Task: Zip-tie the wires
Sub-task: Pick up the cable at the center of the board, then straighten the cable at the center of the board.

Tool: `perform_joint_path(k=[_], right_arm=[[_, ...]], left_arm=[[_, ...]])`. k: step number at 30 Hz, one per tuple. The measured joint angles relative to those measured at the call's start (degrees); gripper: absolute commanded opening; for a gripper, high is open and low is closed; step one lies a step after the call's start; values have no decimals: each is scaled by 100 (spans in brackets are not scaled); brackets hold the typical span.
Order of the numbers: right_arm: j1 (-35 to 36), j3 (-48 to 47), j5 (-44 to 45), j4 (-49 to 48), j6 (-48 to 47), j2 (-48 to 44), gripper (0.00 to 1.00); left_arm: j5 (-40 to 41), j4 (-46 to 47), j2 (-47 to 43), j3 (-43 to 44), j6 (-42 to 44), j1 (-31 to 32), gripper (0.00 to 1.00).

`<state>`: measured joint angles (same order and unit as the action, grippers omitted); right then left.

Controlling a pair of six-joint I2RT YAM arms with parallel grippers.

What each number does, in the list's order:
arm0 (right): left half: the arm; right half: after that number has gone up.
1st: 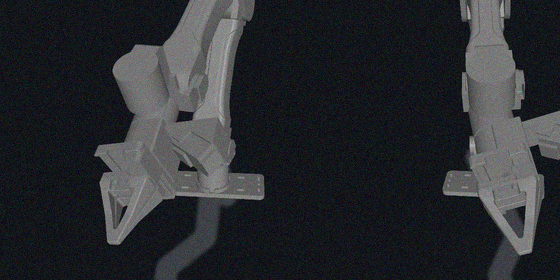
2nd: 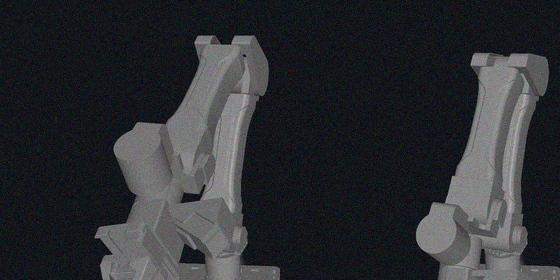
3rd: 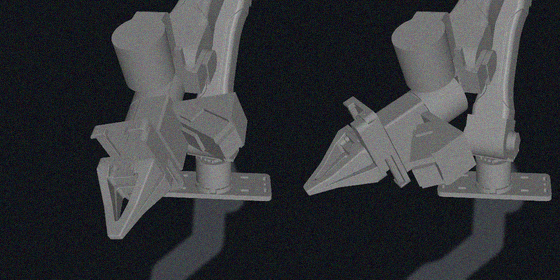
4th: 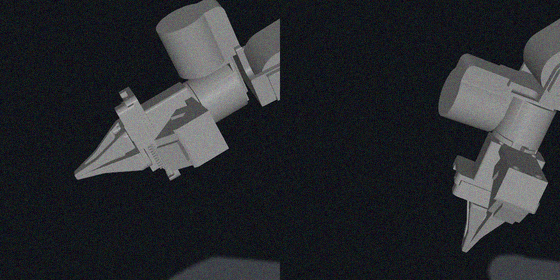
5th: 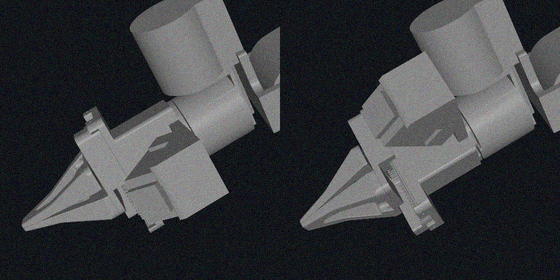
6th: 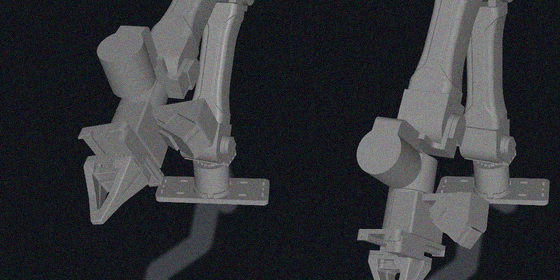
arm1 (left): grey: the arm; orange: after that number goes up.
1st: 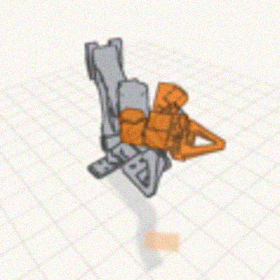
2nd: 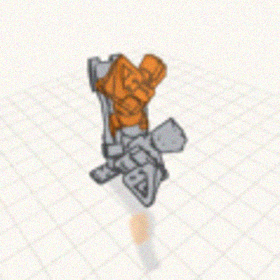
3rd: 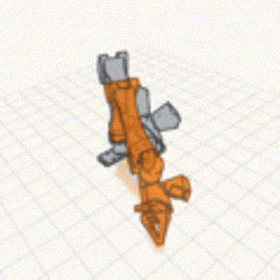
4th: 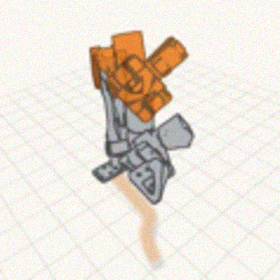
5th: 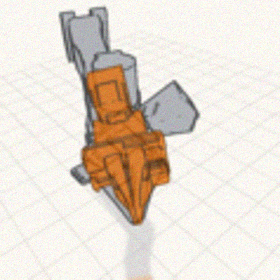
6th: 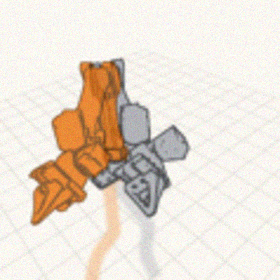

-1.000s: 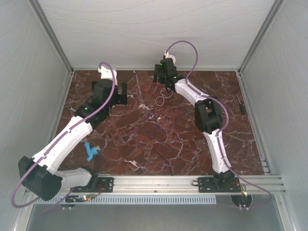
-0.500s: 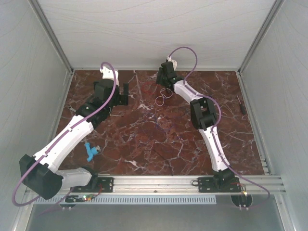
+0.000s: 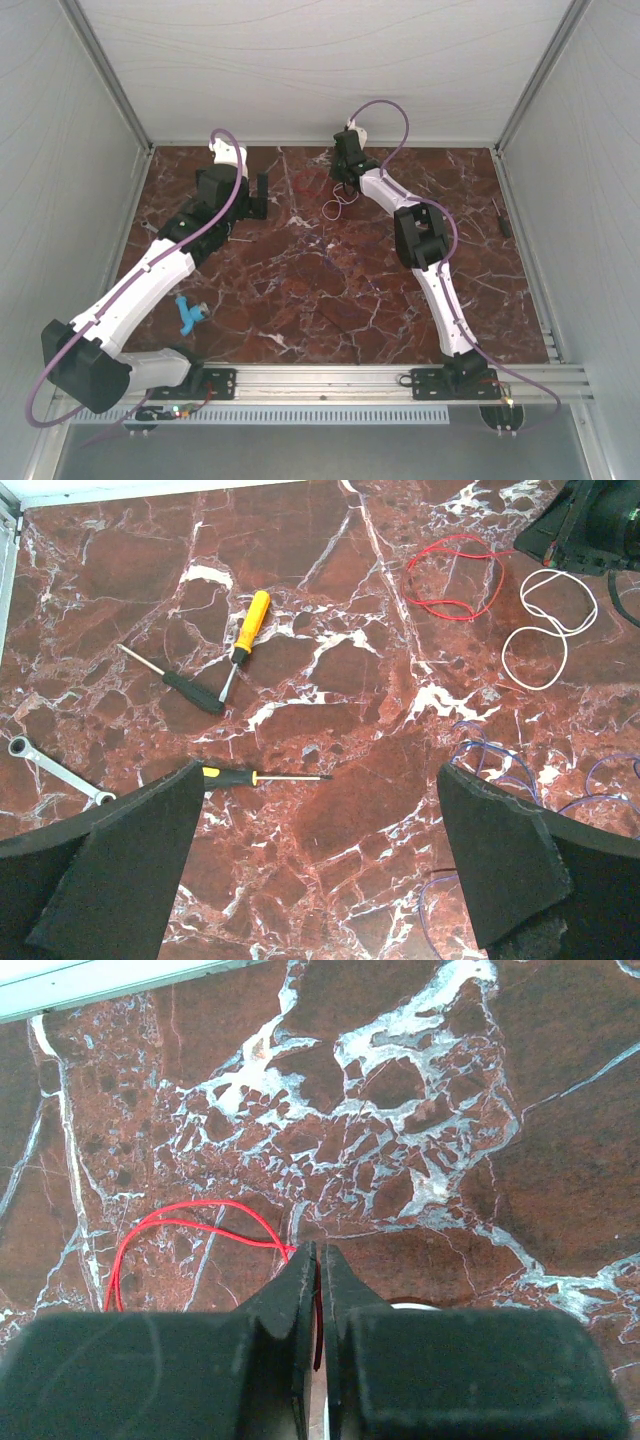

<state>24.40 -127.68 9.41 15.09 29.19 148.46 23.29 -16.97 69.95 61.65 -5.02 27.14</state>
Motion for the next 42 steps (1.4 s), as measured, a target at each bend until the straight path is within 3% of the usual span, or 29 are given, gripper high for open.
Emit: perform_joint_path(k=[15,42], right_arm=[[7,-153,-107,4,-442,-186,0],[682,302,-546,-664,-1150,-3228,0]], left_arm=[[-76,2,0,0,-13,0,99],[-343,308,-426,-376,-13,-70,96]])
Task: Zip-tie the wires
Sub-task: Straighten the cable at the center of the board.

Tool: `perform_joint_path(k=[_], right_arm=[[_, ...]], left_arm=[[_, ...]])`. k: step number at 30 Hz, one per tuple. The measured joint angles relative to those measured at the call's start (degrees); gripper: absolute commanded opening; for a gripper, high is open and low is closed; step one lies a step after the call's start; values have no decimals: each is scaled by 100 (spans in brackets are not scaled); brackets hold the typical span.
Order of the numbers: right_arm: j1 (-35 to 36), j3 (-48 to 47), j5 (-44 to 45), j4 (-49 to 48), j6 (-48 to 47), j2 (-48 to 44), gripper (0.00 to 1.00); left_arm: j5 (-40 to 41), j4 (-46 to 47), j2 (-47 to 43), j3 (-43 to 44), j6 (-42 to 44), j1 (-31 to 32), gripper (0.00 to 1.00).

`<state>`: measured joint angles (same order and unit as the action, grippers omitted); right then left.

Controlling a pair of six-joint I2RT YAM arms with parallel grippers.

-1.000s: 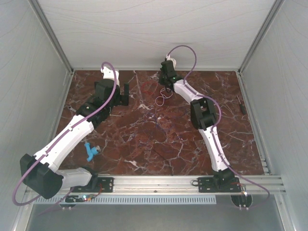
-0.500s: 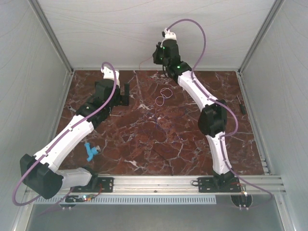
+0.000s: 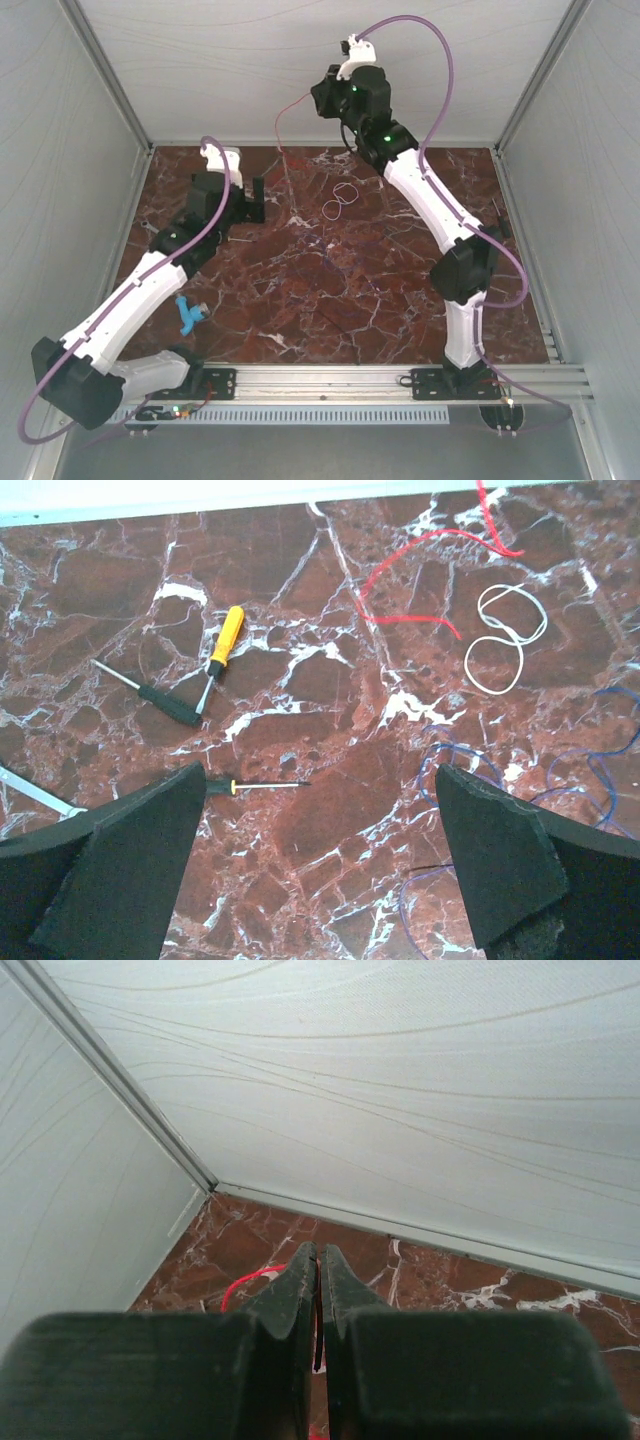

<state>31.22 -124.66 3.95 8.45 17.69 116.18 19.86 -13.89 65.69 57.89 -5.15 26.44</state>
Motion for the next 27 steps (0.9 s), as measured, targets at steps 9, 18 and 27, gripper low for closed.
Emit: perform_joint_path(k=[9,18,27], right_arm=[[20,1014,-308,-122,-160,-1172,0],[17,1676,-826,-330,-289,-2218,0],[11,2295,-1858,-699,-479,-2881,0]], left_arm=[[-1283,483,-610,-232,-221,-638,93],[-2951,898,-549,-304,-901,-907,93],[-4026,793,-155,166,-2002,-1213,96]])
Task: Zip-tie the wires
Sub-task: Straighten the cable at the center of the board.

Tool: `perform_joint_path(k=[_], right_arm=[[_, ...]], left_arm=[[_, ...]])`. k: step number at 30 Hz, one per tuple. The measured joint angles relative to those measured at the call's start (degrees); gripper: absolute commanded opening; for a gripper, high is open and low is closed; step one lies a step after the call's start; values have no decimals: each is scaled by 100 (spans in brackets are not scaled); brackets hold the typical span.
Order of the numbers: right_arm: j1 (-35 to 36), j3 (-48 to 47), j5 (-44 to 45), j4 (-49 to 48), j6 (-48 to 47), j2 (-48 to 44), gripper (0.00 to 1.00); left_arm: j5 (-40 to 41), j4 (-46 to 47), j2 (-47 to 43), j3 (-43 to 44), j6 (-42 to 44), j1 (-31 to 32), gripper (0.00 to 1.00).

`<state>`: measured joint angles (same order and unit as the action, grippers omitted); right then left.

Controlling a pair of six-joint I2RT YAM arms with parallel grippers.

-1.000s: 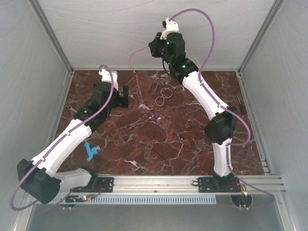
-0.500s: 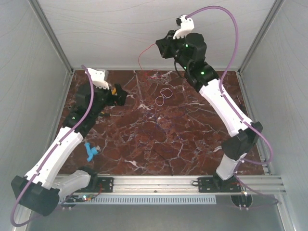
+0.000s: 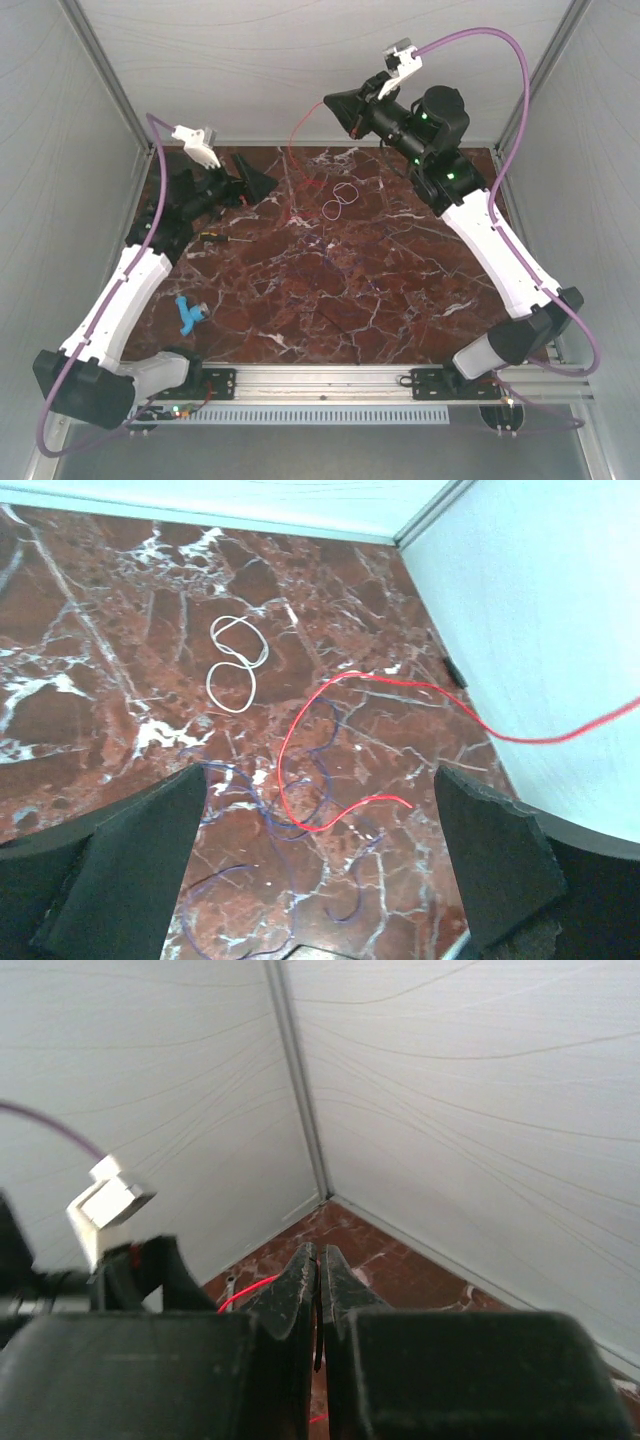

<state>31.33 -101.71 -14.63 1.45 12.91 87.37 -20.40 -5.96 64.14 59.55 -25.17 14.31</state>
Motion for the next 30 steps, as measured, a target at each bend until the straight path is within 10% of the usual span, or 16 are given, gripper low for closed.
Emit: perform_joint_path(k=[18,24,30], right_arm=[[0,935,-1825,-1191,74,-815,0],[0,1016,-2015,-1471,269,-953,0],[0,1073,-2026,-1646,352,-1056,0]], left_arm=[[-2168,-61,778,-299,-136,-188,85],[-2435,-46,933,-391,-24,-188,7],[-2903,17,953,-479,81,-188,0]])
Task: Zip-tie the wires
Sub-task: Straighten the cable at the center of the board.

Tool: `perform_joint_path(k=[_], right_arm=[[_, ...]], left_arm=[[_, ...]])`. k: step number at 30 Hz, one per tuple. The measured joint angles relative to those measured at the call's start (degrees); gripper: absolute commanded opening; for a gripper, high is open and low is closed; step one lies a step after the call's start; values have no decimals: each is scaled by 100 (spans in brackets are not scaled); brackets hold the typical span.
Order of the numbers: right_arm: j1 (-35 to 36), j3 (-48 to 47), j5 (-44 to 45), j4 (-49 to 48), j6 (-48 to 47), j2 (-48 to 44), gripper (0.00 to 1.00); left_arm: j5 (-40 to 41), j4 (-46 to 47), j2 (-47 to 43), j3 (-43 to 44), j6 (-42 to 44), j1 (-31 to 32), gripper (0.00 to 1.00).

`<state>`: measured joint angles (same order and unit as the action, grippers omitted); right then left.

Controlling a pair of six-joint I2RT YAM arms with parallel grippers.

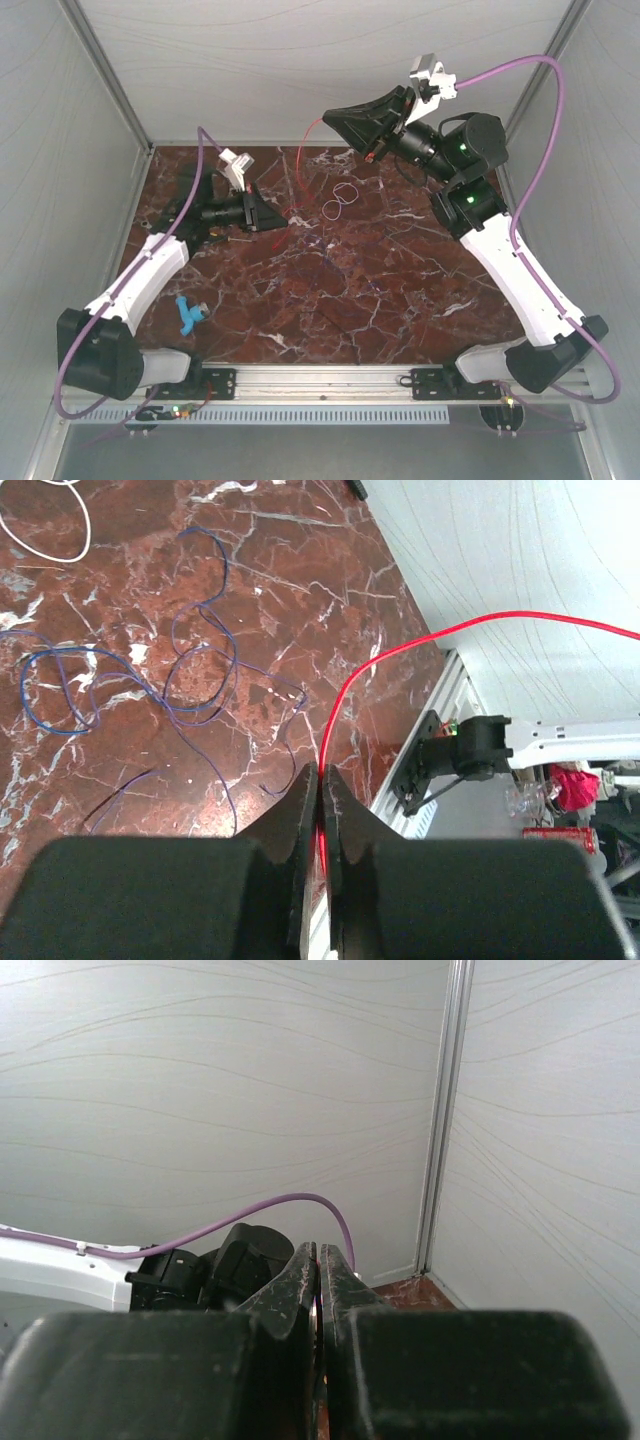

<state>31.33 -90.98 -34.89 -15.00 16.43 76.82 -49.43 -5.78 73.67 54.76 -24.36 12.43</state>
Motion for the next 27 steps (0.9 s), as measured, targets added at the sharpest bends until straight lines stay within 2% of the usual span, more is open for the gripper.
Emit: perform_joint_path(k=[6,11,15,21,27], right_arm=[[0,105,55,-79,-4,-87,0],[0,350,470,17,-92,-289,0],[0,533,1515,422,-273,-577,0],[-9,1064,3357,1099,-535,-1213,0],[-81,1596,4721,1978,-605,-1661,0]], left_arm=[[-175,57,-46,-66,42,0,0],[223,-177,-164,-66,264,2,0],[984,-619,-326,-59,590,9,0],[2629,-1296,-385,59,876,11,0],[3552,-1517,-293,173,946,55,0]])
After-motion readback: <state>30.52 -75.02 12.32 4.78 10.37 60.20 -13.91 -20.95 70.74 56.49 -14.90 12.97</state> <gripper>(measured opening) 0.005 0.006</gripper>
